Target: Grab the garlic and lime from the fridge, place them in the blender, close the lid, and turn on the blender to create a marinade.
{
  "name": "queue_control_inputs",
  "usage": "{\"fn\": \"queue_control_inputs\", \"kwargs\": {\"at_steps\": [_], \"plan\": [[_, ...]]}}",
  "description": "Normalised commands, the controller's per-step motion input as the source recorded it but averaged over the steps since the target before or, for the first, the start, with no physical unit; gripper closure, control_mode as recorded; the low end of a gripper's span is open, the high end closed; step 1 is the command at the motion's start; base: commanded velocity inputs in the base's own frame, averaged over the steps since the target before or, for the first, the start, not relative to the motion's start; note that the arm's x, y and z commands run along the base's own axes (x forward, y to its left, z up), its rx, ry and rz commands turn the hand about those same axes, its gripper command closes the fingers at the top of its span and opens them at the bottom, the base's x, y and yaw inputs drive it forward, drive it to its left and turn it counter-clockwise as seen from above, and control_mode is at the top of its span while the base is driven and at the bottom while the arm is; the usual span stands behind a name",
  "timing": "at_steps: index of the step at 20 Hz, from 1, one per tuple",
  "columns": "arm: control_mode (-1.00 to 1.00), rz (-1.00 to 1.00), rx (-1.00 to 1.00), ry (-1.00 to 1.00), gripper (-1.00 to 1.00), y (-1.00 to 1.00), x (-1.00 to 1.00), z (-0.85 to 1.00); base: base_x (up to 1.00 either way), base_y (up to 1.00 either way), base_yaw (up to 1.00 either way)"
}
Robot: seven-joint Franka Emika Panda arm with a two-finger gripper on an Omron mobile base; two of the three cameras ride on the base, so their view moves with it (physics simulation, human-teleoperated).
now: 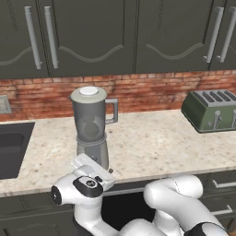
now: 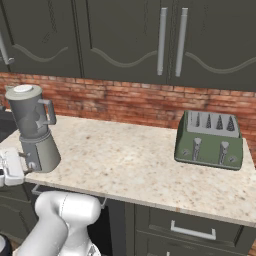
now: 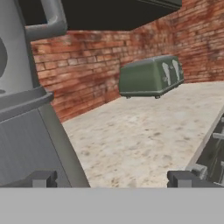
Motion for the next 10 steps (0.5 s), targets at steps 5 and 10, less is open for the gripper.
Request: {"fn": "queue_control_inputs", "kwargs": {"at_steps": [5, 10], "plan": [[-1.00, 0.00, 0.00, -0.03, -1.00, 0.06, 0.31, -0.20, 0.00, 0.00, 0.00], [-1.00, 0.00, 0.00, -0.03, -1.00, 0.21, 0.31, -0.18, 0.00, 0.00, 0.00]]}}
